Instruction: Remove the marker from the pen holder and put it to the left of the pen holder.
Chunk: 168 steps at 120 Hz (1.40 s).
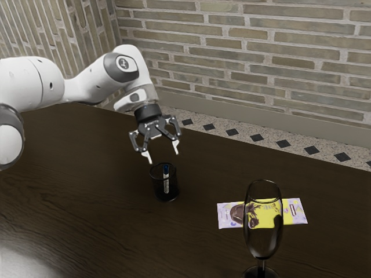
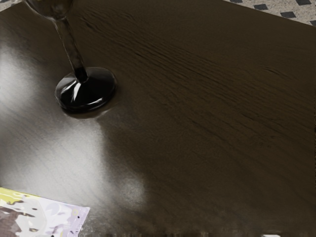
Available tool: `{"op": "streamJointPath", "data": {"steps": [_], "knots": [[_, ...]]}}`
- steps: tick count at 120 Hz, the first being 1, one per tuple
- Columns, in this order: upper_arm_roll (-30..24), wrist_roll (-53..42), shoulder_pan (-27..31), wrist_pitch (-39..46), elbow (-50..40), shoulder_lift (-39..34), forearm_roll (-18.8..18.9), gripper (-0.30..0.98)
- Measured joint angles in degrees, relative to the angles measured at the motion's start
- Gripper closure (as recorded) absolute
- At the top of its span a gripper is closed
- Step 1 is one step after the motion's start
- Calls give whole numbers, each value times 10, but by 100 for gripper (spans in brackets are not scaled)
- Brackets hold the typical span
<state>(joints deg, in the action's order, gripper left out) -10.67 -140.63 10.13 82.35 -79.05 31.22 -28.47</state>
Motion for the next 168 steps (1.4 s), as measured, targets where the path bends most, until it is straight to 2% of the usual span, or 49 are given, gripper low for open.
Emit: {"op": "streamJointPath", "data": {"steps": [36,62,103,148,168], "knots": [[15,-131,2,22,0,42,-1,16],[15,-159,-5,53,-4,46,59,16],[14,-134,-14,86,-6,46,116,17],[11,-89,-27,99,-10,38,120,22],[9,-66,-28,106,-15,38,116,35]]}}
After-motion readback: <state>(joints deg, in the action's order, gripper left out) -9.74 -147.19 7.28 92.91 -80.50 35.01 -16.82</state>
